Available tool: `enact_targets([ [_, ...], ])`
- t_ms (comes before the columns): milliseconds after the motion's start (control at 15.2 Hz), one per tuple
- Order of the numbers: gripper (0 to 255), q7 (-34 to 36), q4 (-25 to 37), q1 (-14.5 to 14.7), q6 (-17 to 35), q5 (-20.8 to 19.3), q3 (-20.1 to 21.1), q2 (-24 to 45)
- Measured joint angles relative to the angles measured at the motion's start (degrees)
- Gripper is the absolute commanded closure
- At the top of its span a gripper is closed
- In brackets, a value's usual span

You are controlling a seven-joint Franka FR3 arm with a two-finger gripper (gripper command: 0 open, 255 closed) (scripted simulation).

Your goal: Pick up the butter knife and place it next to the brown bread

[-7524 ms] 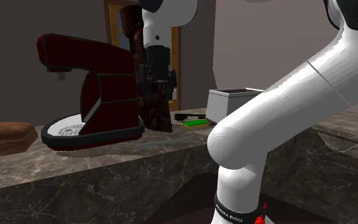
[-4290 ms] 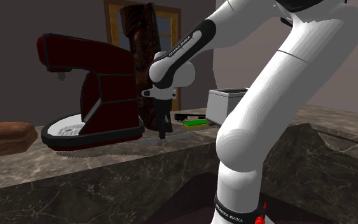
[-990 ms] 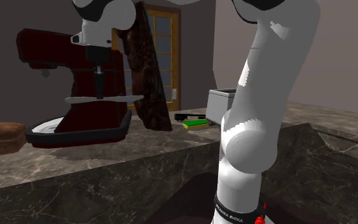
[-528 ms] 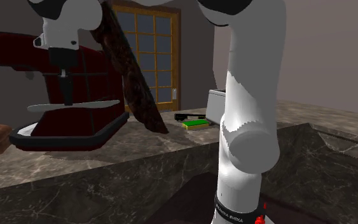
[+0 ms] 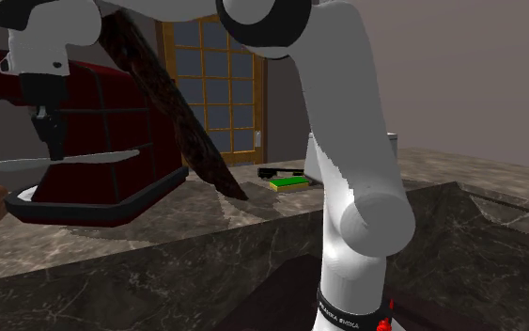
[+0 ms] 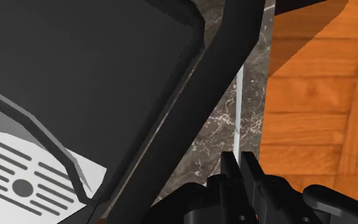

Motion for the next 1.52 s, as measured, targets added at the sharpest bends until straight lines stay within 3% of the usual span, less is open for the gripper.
enact_targets([
  [132,255,1.51,6.07,0.53,1.03,-0.75,0.11,4.39],
  [264,255,1.72,7.71,0.59,1.99,-0.86,0.13,6.07],
  [1518,255,1.35,-5.37,1.06,16.84,-0.74,0.83,6.69],
])
